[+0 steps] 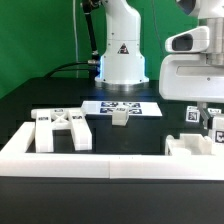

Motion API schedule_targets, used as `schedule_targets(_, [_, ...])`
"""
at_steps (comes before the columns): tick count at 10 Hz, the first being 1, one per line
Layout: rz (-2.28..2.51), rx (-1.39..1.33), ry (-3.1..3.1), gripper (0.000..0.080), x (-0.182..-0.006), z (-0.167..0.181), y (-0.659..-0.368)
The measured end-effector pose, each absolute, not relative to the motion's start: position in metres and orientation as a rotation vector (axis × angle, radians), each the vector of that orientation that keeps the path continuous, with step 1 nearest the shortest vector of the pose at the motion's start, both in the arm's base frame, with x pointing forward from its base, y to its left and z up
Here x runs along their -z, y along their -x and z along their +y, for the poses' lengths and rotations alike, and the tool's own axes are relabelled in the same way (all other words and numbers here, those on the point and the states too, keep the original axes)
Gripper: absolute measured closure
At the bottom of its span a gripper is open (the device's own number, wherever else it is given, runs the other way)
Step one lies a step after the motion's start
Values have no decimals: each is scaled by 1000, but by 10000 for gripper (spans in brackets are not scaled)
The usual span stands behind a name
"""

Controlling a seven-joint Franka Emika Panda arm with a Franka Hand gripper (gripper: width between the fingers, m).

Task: Assemble chair

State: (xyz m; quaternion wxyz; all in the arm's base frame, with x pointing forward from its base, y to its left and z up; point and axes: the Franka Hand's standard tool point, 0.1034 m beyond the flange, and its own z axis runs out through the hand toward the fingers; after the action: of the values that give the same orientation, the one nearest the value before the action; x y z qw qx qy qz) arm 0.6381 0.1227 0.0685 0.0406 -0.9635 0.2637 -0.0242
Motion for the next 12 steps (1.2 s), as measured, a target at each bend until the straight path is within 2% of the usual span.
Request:
schedule_targets(6, [1660, 8, 2543, 509, -68, 124, -637])
schedule_targets(10, [1710, 5, 2508, 504, -68, 125, -637])
schedule_targets(11, [1683, 8, 2525, 275, -69, 125, -637])
schedule_targets(12, [1561, 17, 2607, 275, -69, 126, -637])
